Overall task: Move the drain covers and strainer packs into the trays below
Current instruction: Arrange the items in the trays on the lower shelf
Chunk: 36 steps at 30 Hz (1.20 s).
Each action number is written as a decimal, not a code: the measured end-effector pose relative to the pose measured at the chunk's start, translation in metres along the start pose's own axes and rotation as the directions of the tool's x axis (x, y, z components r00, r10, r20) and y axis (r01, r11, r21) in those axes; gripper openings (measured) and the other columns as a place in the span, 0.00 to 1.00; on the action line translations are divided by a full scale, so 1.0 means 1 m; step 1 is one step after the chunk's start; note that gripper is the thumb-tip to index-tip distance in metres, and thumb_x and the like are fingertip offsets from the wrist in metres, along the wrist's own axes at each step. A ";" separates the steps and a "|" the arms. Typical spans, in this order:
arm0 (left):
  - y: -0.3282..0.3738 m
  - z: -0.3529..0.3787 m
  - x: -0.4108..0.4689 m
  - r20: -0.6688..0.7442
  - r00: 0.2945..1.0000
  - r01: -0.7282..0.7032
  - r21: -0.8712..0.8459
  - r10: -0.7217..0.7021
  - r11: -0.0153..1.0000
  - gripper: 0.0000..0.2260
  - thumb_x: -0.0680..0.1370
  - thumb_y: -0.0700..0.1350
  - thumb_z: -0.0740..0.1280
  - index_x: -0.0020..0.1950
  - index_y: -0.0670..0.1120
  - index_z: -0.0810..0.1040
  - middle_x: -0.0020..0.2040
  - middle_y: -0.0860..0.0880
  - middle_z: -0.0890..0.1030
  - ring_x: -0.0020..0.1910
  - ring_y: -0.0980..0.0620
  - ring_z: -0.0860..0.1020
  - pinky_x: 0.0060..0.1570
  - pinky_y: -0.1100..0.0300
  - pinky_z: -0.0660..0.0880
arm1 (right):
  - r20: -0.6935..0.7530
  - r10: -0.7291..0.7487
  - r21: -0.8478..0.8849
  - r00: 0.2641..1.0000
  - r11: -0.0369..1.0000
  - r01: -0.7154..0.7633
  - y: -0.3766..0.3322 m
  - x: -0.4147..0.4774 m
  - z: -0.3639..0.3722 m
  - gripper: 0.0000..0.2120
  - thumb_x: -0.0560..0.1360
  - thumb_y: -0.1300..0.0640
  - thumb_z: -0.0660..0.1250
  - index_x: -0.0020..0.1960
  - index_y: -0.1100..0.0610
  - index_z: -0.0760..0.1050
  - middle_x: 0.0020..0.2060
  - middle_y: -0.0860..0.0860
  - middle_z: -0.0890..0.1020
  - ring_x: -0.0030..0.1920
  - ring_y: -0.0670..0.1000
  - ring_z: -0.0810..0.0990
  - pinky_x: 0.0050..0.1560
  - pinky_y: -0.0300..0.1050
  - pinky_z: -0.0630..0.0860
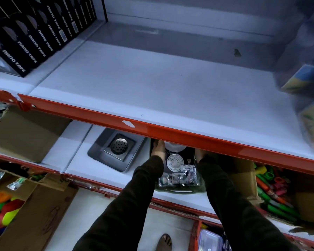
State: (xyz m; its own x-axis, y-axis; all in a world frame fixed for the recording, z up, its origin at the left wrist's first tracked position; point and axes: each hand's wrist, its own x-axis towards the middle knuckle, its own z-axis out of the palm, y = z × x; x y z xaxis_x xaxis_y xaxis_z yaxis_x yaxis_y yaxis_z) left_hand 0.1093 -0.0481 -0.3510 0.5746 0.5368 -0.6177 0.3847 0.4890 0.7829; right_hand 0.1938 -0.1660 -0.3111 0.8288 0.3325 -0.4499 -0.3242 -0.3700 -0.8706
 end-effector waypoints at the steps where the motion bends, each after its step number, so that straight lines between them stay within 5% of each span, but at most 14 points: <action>1: -0.001 0.001 -0.006 0.003 0.999 0.043 0.007 -0.043 0.999 0.54 0.59 0.80 0.52 0.78 0.51 0.63 0.76 0.44 0.68 0.72 0.41 0.70 0.73 0.44 0.65 | -0.027 -0.007 -0.002 1.000 1.000 0.007 0.003 0.000 0.000 0.09 0.84 0.62 0.53 0.53 0.63 0.72 0.57 0.70 0.76 0.56 0.60 0.75 0.60 0.46 0.69; 3: 0.004 0.003 -0.029 0.006 0.994 0.105 0.028 -0.105 0.994 0.55 0.60 0.83 0.50 0.79 0.52 0.60 0.76 0.43 0.68 0.72 0.40 0.69 0.71 0.48 0.66 | -0.047 0.005 0.057 0.999 0.998 -0.003 0.012 -0.004 0.000 0.15 0.84 0.59 0.55 0.65 0.67 0.71 0.62 0.60 0.76 0.65 0.56 0.73 0.62 0.40 0.67; 7: 0.020 0.008 -0.055 -0.043 0.992 0.123 0.028 -0.122 0.992 0.51 0.65 0.81 0.53 0.79 0.49 0.60 0.72 0.41 0.72 0.67 0.38 0.73 0.64 0.52 0.69 | 0.014 0.069 0.119 0.998 0.990 -0.070 0.021 -0.014 0.003 0.24 0.82 0.48 0.59 0.73 0.60 0.68 0.71 0.56 0.71 0.69 0.58 0.72 0.70 0.53 0.67; 10: 0.021 0.006 -0.068 -0.172 0.985 0.007 0.138 0.017 0.990 0.29 0.81 0.62 0.54 0.77 0.45 0.64 0.70 0.39 0.74 0.68 0.37 0.73 0.66 0.52 0.70 | -0.072 0.059 0.189 0.996 0.981 -0.045 0.015 -0.017 -0.001 0.23 0.81 0.51 0.61 0.72 0.61 0.68 0.72 0.56 0.70 0.71 0.57 0.70 0.66 0.44 0.64; 13: 0.019 -0.006 -0.087 -0.234 0.951 -0.137 0.274 0.204 0.952 0.18 0.83 0.49 0.57 0.64 0.36 0.73 0.57 0.37 0.79 0.60 0.37 0.78 0.59 0.53 0.73 | -0.131 0.080 0.133 0.988 0.989 -0.062 0.020 -0.029 -0.003 0.22 0.80 0.51 0.63 0.71 0.58 0.70 0.72 0.56 0.73 0.70 0.59 0.72 0.68 0.46 0.65; 15: 0.018 -0.026 -0.097 -0.205 0.918 -0.224 0.434 0.338 0.872 0.15 0.82 0.42 0.59 0.65 0.35 0.71 0.58 0.37 0.77 0.62 0.38 0.77 0.58 0.54 0.72 | -0.209 0.090 -0.009 0.974 0.996 -0.094 0.031 -0.042 0.001 0.20 0.76 0.48 0.64 0.68 0.48 0.73 0.68 0.56 0.77 0.68 0.60 0.74 0.71 0.52 0.66; 17: 0.015 -0.059 -0.100 -0.135 0.881 -0.211 0.745 0.453 0.632 0.21 0.81 0.45 0.59 0.72 0.37 0.65 0.69 0.38 0.72 0.69 0.39 0.72 0.70 0.48 0.67 | -0.218 0.005 -0.295 0.976 0.953 -0.070 0.043 -0.060 0.010 0.18 0.75 0.48 0.64 0.65 0.43 0.74 0.68 0.55 0.76 0.70 0.60 0.71 0.74 0.60 0.58; 20: 0.000 -0.114 -0.088 -0.077 0.930 0.061 0.997 0.360 0.056 0.29 0.79 0.55 0.53 0.76 0.41 0.63 0.75 0.40 0.67 0.77 0.41 0.62 0.78 0.41 0.47 | -0.027 -0.147 -0.709 0.989 0.700 0.085 0.055 -0.098 0.032 0.13 0.77 0.48 0.62 0.59 0.42 0.78 0.64 0.49 0.78 0.69 0.56 0.70 0.72 0.61 0.53; 22: -0.011 -0.142 -0.086 -0.100 0.971 0.128 0.985 0.217 -0.118 0.31 0.78 0.58 0.52 0.77 0.44 0.64 0.77 0.43 0.65 0.79 0.41 0.57 0.78 0.39 0.38 | 0.112 -0.180 -0.848 0.977 0.496 0.188 0.061 -0.126 0.049 0.14 0.77 0.46 0.59 0.57 0.43 0.80 0.59 0.46 0.82 0.65 0.55 0.73 0.69 0.58 0.56; 25: -0.020 -0.159 -0.092 0.033 0.987 0.012 0.958 0.155 -0.285 0.29 0.77 0.56 0.58 0.77 0.47 0.62 0.76 0.47 0.67 0.79 0.44 0.58 0.75 0.36 0.33 | 0.213 -0.110 -0.891 0.971 0.386 0.239 0.070 -0.153 0.073 0.21 0.75 0.44 0.59 0.66 0.46 0.73 0.66 0.48 0.77 0.69 0.55 0.70 0.70 0.56 0.54; 29: -0.028 -0.154 -0.111 0.158 0.979 -0.121 0.959 0.130 -0.256 0.28 0.75 0.50 0.64 0.75 0.50 0.64 0.71 0.48 0.71 0.74 0.45 0.67 0.77 0.35 0.43 | 0.253 -0.052 -0.917 0.966 0.305 0.257 0.073 -0.174 0.088 0.28 0.72 0.47 0.62 0.72 0.49 0.66 0.71 0.50 0.71 0.71 0.57 0.67 0.73 0.62 0.50; 36: -0.055 -0.156 -0.145 0.299 0.944 -0.275 0.947 0.138 -0.167 0.29 0.75 0.47 0.67 0.75 0.52 0.64 0.74 0.46 0.69 0.74 0.44 0.67 0.77 0.42 0.55 | 0.258 -0.082 -0.895 0.963 0.355 0.271 0.079 -0.215 0.114 0.30 0.74 0.55 0.62 0.75 0.51 0.62 0.75 0.53 0.66 0.75 0.57 0.63 0.75 0.64 0.50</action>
State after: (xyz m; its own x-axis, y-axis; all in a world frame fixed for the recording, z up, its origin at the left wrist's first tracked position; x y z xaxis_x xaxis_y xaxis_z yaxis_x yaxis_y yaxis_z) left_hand -0.1082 -0.0455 -0.3163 0.8115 0.3689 -0.4532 0.4616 -0.8802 0.1101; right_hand -0.0623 -0.1680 -0.3055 0.7066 0.5746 -0.4129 0.5169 -0.8177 -0.2533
